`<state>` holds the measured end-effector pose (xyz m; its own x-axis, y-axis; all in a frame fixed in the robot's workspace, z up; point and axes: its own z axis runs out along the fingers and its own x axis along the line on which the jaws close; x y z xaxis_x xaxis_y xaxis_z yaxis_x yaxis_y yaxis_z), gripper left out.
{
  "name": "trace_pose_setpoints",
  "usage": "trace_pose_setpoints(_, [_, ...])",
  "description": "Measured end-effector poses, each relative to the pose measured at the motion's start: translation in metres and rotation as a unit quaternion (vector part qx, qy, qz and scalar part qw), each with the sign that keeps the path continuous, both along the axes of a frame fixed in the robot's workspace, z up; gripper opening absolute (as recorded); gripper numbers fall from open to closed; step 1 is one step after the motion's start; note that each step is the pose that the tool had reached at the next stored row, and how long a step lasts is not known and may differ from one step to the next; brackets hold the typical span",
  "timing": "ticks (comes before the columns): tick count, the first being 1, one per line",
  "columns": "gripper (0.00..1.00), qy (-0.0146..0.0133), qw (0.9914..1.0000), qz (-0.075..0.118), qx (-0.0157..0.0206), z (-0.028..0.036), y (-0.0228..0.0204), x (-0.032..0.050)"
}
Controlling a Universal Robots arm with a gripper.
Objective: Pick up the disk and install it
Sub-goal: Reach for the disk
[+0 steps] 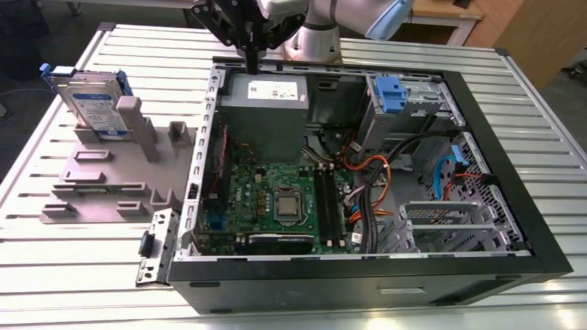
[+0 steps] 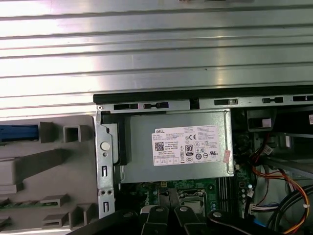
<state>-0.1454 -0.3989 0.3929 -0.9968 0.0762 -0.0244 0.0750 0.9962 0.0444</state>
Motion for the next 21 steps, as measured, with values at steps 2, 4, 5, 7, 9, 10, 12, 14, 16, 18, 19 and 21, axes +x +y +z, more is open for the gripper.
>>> trace_pose_setpoints(2, [0.11, 0.0000, 1.00000, 0.000, 0.0000, 0.0000, 0.0000, -0.0007])
trace_pose_setpoints(4, [0.11, 0.0000, 1.00000, 0.000, 0.0000, 0.0000, 0.0000, -0.0014])
trace_pose_setpoints(5, [0.11, 0.0000, 1.00000, 0.000, 0.0000, 0.0000, 0.0000, -0.0018])
trace_pose_setpoints(7, [0.11, 0.0000, 1.00000, 0.000, 0.0000, 0.0000, 0.0000, -0.0024])
trace_pose_setpoints(9, [0.11, 0.0000, 1.00000, 0.000, 0.0000, 0.0000, 0.0000, -0.0030])
trace_pose_setpoints(10, [0.11, 0.0000, 1.00000, 0.000, 0.0000, 0.0000, 0.0000, -0.0032])
trace_pose_setpoints(12, [0.11, 0.0000, 1.00000, 0.000, 0.0000, 0.0000, 0.0000, -0.0035])
trace_pose_setpoints(14, [0.11, 0.0000, 1.00000, 0.000, 0.0000, 0.0000, 0.0000, -0.0036])
trace_pose_setpoints(16, [0.11, 0.0000, 1.00000, 0.000, 0.0000, 0.0000, 0.0000, -0.0043])
trace_pose_setpoints(18, [0.11, 0.0000, 1.00000, 0.000, 0.0000, 0.0000, 0.0000, -0.0050])
trace_pose_setpoints(19, [0.11, 0.0000, 1.00000, 0.000, 0.0000, 0.0000, 0.0000, -0.0054])
trace_pose_setpoints(21, [0.11, 0.0000, 1.00000, 0.000, 0.0000, 0.0000, 0.0000, -0.0062])
